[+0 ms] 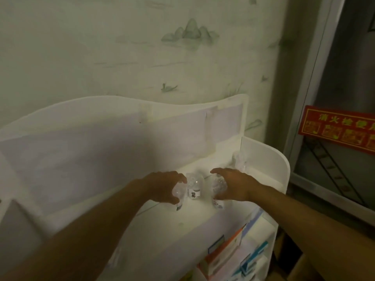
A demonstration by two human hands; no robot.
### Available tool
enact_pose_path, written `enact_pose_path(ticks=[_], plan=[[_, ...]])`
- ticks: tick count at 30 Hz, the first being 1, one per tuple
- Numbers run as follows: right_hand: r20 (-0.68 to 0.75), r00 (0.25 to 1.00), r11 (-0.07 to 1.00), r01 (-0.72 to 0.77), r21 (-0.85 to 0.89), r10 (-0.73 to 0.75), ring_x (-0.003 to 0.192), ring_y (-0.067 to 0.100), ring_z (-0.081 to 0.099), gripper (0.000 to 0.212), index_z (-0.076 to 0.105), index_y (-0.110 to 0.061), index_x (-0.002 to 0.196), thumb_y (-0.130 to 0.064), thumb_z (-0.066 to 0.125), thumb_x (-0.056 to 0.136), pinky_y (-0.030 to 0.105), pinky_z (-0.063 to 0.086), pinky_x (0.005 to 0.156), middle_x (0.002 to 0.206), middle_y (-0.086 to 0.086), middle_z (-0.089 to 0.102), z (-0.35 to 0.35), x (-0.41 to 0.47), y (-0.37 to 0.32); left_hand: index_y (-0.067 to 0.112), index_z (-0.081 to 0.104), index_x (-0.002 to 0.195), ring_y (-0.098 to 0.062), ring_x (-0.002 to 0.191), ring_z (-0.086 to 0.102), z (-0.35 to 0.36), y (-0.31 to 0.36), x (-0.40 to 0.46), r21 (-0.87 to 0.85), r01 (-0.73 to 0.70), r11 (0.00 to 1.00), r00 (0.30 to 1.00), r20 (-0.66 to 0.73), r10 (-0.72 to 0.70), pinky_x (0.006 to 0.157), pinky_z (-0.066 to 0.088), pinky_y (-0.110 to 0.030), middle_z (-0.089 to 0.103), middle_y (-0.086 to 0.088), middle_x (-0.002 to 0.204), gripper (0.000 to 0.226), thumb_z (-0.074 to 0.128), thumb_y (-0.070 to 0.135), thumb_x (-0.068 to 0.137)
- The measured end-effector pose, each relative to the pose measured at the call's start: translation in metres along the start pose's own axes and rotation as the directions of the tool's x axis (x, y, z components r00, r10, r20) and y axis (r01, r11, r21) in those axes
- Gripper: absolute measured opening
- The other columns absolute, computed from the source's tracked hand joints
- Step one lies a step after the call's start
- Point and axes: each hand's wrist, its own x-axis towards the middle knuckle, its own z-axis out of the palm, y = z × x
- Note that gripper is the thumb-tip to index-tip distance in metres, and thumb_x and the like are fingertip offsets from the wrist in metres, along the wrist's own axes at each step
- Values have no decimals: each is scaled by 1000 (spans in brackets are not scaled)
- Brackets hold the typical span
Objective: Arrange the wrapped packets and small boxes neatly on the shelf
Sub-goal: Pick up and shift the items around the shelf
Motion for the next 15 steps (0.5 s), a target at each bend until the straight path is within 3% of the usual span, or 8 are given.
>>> enact_pose_path(ticks=[6, 15], plan=[[107, 980, 986, 164, 30, -167, 128, 22, 48, 87, 31, -33, 144, -51, 76, 72, 35, 42, 101, 144, -1, 47, 31, 32, 0, 36, 34, 141, -15, 125, 49, -7, -2, 10, -31, 106, 994, 994, 17, -105, 103, 43, -33, 41, 12, 145, 70, 70, 46, 82], [188, 924, 942, 330, 51, -334, 125, 28, 49, 88, 33, -29, 143, -52, 77, 71, 41, 43, 101, 142, 3, 47, 72, 61, -32, 44, 29, 143, -9, 133, 40, -5, -20, -25, -31, 290, 957, 957, 27, -289, 107, 33, -25, 36, 18, 147, 78, 68, 55, 76]])
